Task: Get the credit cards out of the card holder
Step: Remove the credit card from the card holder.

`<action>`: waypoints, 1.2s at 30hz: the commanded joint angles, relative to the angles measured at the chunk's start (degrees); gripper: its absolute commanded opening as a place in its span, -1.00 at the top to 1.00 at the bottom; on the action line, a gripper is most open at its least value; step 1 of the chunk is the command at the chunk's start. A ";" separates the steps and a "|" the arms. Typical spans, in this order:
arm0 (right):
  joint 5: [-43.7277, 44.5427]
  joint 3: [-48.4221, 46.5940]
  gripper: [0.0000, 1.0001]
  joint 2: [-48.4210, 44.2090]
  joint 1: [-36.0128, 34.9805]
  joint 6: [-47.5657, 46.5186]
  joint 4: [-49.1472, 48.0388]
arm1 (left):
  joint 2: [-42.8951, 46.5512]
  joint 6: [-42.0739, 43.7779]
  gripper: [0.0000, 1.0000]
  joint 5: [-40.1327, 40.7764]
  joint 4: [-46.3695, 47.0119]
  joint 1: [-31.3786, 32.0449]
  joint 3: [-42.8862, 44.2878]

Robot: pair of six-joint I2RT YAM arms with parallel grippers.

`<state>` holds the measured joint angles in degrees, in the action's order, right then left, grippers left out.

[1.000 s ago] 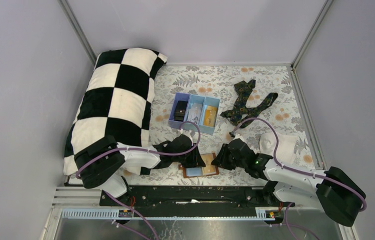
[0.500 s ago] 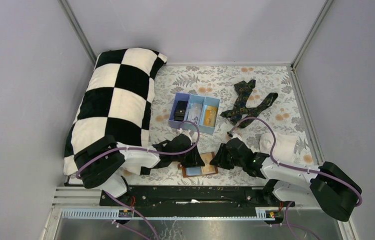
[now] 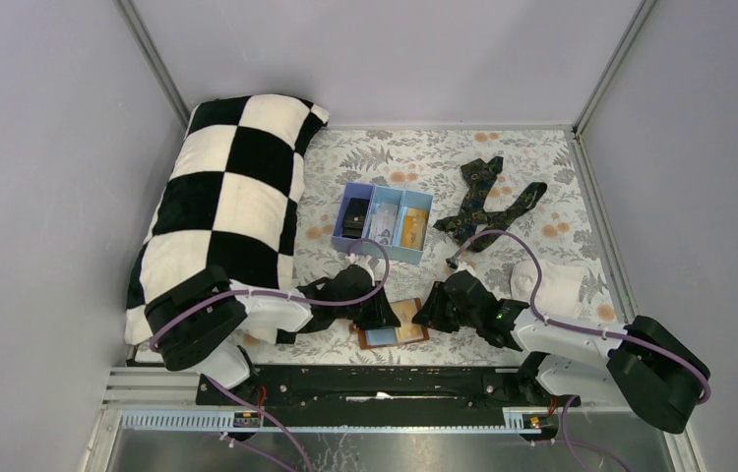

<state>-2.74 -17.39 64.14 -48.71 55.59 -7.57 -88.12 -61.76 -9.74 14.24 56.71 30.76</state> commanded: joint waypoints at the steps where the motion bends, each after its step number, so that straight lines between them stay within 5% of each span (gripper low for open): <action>1: -3.23 0.13 0.41 1.24 -0.92 1.22 -2.53 | -0.36 -1.42 0.47 1.30 6.10 -0.31 -2.62; 19: -3.78 -0.66 0.45 3.45 -1.71 1.95 -3.75 | -2.66 -3.55 0.67 -1.82 14.80 -1.29 -2.35; 25: -3.67 -0.31 0.47 3.27 -1.92 2.15 -3.35 | -1.72 -3.90 1.00 -2.29 16.64 -1.42 -2.64; 36: -0.89 0.82 0.47 0.39 -1.91 3.08 -0.43 | 4.81 0.18 1.00 -0.72 6.17 -2.65 -1.76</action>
<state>-2.57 -17.32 66.11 -48.97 56.80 -9.23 -87.20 -63.99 -11.46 20.56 54.61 26.39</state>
